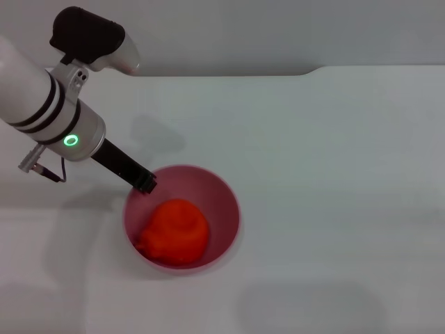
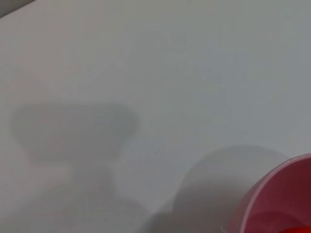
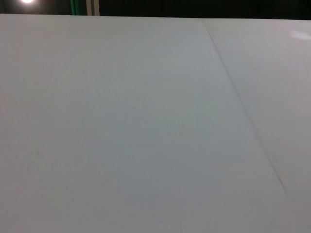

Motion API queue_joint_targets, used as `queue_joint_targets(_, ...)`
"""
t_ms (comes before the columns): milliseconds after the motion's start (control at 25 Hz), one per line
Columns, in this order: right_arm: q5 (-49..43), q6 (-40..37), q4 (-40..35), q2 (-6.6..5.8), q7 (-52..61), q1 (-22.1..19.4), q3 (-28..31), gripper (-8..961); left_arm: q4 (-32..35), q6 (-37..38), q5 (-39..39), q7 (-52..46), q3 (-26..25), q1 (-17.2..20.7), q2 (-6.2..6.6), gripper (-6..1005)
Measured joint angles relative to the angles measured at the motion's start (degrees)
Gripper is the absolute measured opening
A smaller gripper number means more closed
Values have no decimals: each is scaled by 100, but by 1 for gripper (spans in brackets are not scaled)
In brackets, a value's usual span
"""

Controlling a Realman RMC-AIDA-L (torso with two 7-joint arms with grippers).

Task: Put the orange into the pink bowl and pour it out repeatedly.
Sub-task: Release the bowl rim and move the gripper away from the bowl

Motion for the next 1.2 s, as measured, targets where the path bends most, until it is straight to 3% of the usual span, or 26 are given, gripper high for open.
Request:
queue_joint_targets(560,0,-36,-1,0,51,-2,4,668,-133,-103,-9,21,3,47,-1,56)
queue_joint_targets(1200,1,10,83,0,65,47,7,669,80,-131,-69,51,-199,44,3,507)
